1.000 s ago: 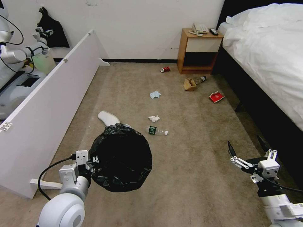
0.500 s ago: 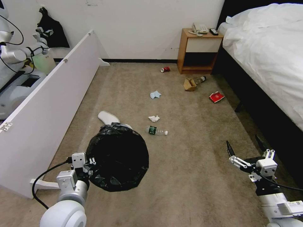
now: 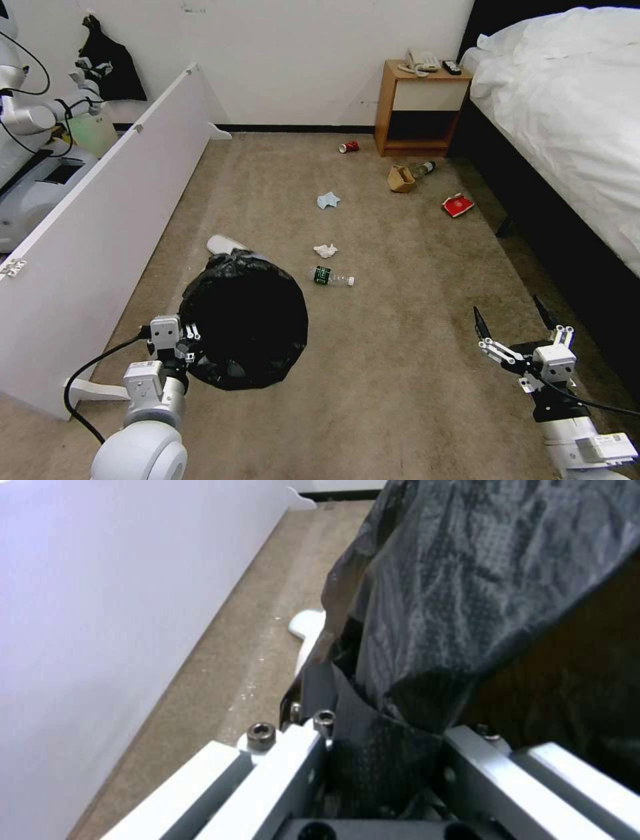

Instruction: Pick up the trash bin, then pick up the garbage from the floor and place it into the trash bin.

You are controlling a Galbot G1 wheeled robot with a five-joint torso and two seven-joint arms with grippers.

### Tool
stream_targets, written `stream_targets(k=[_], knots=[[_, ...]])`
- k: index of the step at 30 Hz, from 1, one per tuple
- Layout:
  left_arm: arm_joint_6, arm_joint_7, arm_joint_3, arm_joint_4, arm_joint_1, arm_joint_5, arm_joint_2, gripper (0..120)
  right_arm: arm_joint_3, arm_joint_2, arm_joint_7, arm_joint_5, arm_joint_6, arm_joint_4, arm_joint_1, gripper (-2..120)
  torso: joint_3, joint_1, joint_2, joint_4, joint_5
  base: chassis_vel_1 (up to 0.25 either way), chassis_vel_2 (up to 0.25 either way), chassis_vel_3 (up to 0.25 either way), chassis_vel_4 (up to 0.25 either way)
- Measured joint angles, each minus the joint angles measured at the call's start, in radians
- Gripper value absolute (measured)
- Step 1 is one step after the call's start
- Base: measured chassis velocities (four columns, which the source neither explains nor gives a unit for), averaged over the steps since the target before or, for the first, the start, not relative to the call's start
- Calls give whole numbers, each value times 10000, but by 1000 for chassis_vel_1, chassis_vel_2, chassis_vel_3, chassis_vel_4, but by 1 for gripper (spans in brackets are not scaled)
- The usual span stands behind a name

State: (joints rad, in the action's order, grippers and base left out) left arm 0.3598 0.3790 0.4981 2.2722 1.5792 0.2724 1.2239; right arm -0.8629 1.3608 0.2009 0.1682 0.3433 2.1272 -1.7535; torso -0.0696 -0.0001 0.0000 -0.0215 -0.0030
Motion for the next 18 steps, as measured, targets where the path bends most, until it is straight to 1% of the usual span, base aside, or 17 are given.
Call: stream_targets(k=[4, 9, 18], knots=[[-223, -23, 19, -99, 18, -51, 7, 1, 63, 110, 4, -100, 23, -37, 9, 100, 0, 0, 0, 0, 1, 0, 0, 0, 0], [-199, -122, 29, -132, 4, -281, -7, 1, 131, 224, 4, -227, 24, -48, 46, 100, 0, 0, 0, 0, 1, 0, 0, 0, 0], [-139, -234, -24, -217, 24, -378, 30, 1, 175, 383, 3, -351, 23, -51, 63, 100, 0, 0, 0, 0, 1, 0, 0, 0, 0]])
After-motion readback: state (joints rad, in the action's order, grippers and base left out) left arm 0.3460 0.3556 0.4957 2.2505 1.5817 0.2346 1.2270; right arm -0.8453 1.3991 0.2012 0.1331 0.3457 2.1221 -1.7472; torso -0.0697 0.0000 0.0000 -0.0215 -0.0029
